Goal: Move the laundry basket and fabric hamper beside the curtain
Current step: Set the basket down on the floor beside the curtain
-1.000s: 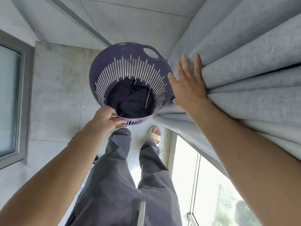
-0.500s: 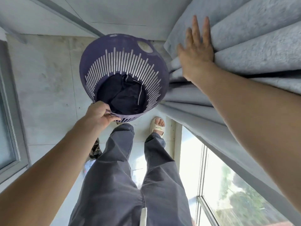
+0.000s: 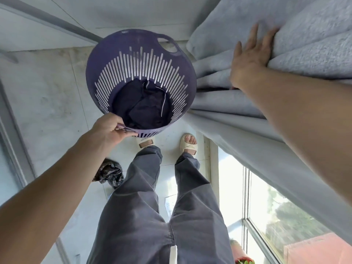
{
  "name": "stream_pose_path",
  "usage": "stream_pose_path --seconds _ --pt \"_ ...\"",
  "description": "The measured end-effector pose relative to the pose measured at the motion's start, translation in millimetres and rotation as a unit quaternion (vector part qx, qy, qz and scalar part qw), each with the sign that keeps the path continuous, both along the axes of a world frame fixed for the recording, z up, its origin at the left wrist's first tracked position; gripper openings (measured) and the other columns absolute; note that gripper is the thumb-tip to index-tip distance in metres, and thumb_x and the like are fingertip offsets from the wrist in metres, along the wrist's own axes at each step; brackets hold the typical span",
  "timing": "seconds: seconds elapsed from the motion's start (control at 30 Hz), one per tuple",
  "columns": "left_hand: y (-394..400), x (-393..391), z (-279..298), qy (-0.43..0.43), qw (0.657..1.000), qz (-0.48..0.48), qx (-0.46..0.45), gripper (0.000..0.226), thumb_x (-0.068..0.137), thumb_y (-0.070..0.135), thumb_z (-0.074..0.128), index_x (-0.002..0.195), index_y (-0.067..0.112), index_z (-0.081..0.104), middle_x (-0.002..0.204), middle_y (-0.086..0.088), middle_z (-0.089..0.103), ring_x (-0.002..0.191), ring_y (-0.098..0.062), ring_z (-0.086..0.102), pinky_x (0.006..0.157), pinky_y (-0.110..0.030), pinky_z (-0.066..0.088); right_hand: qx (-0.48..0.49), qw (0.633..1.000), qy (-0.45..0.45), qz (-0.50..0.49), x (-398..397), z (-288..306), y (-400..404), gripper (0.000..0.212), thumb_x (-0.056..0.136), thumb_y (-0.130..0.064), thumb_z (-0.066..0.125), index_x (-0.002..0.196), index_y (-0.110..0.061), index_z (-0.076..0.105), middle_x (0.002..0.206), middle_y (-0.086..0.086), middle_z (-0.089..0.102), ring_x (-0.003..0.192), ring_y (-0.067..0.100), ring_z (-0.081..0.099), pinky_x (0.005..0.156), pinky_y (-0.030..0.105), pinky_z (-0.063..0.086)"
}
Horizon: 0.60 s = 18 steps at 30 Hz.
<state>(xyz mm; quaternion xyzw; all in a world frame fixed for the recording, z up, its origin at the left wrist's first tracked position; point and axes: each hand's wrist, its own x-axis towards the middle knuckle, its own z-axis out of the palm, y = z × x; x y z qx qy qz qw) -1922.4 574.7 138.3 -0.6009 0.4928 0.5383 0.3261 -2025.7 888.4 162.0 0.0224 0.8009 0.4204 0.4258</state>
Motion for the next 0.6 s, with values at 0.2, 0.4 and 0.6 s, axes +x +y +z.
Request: stream_pose_path --seconds 0.2,0.4,0.6 --pt "-1 -2 3 0.012 1.000 0.013 0.004 0.057 0.082 -0.024 0.031 0.134 -0.011 0.049 0.138 -0.038 0.047 0.129 -0.046 0.050 0.093 -0.066 0.047 -0.009 0.998 -0.008 -0.062 9 -6 7 0.111 0.082 -0.056 0.061 0.157 -0.015 -0.010 0.161 0.028 0.009 0.148 0.047 -0.008 0.116 0.057 0.009" --pt "-2 4 0 0.011 1.000 0.007 0.003 0.057 0.082 -0.025 0.029 0.135 -0.011 0.048 0.130 -0.028 0.058 0.119 -0.048 0.055 0.095 -0.066 0.046 -0.070 0.987 -0.034 -0.140 32 -10 -2 0.085 0.084 -0.037 0.065 0.152 -0.006 0.026 0.145 0.017 0.043 0.133 0.039 0.042 0.107 0.058 0.036" --pt "10 15 -4 0.004 1.000 0.010 0.015 0.055 0.084 -0.024 0.032 0.135 -0.011 0.048 0.135 -0.025 0.054 0.119 -0.045 0.056 0.096 -0.065 0.045 -0.126 0.987 -0.094 0.001 68 -13 -9 0.037 0.082 -0.037 0.063 0.117 -0.025 0.064 0.119 0.002 0.066 0.119 0.028 0.055 0.103 0.049 0.039"
